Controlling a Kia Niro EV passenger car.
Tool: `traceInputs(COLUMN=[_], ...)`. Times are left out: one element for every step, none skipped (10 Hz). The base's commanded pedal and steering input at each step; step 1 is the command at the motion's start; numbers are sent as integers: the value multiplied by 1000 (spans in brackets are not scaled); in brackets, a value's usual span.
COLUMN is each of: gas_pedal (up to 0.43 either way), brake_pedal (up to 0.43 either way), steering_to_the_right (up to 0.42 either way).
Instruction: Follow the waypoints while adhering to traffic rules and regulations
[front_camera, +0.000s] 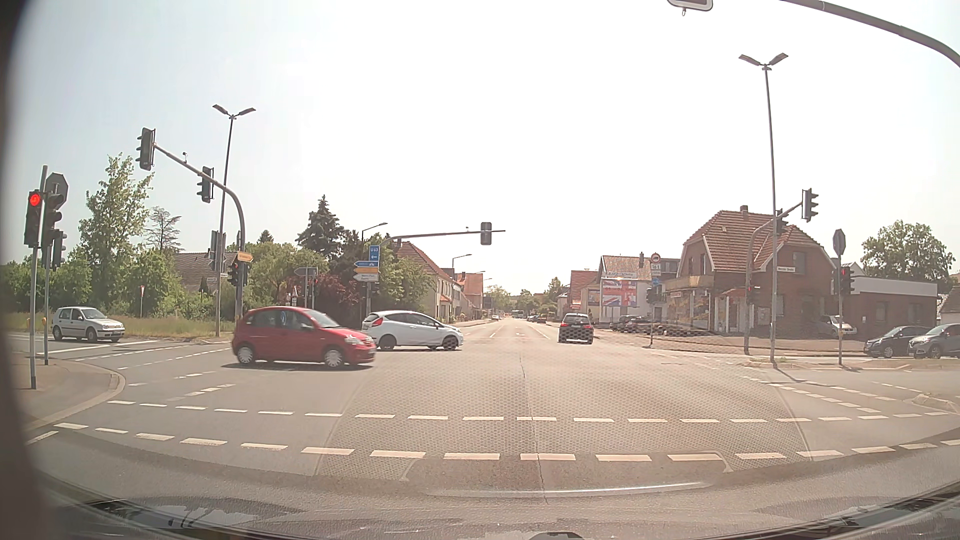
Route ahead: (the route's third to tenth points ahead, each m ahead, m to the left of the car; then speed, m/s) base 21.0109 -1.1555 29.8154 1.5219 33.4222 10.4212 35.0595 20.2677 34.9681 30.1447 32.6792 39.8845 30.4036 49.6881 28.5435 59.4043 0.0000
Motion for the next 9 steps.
traceInputs(gas_pedal=[0,0,0,0,0,0,0,0,0], brake_pedal=[262,262,262,262,262,262,262,262,262], steering_to_the_right=[19,19,19,19,19,19,19,19,19])
